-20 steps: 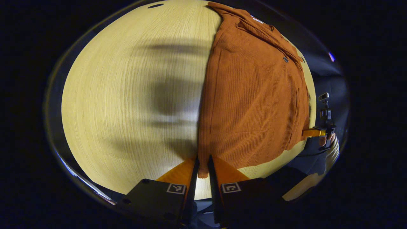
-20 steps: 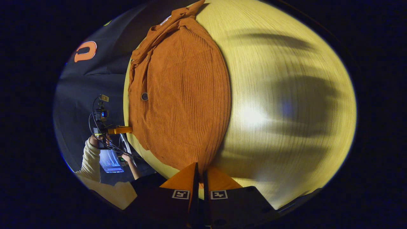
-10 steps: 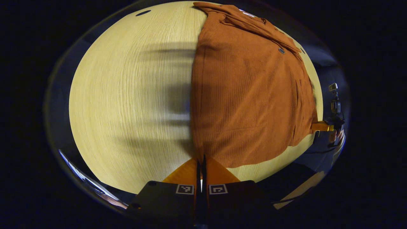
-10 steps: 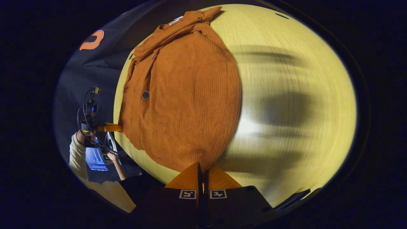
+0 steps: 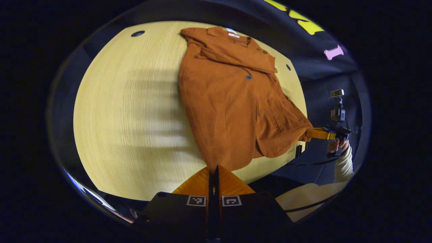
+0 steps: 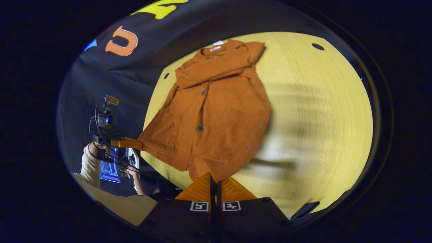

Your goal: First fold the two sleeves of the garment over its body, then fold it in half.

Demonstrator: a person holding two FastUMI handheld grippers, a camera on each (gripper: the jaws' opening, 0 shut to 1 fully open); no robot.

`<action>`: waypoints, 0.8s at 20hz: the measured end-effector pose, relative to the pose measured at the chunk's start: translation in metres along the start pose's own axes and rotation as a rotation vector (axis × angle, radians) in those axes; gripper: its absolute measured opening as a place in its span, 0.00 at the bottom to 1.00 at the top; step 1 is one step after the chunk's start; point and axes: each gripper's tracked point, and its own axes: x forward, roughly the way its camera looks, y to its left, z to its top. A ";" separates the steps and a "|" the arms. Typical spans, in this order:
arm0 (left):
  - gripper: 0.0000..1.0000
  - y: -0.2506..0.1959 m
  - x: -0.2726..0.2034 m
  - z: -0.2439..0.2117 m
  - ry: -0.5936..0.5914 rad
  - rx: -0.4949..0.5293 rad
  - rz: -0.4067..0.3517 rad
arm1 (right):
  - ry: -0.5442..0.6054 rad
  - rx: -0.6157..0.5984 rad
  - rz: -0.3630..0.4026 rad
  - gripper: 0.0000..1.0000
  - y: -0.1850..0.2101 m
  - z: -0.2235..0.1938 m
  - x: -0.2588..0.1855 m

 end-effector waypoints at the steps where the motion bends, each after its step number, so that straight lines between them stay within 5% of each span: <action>1: 0.03 -0.011 -0.013 0.011 -0.025 0.010 -0.025 | -0.020 -0.021 0.004 0.00 0.009 0.012 -0.007; 4: 0.03 -0.044 -0.054 0.059 -0.134 0.040 -0.087 | -0.082 -0.085 0.011 0.00 0.031 0.052 -0.027; 10: 0.03 -0.031 -0.124 0.152 -0.362 0.175 -0.016 | -0.208 -0.160 -0.015 0.00 0.051 0.167 -0.055; 16: 0.03 -0.017 -0.098 0.258 -0.434 0.143 0.043 | -0.270 -0.120 -0.064 0.00 0.035 0.275 -0.041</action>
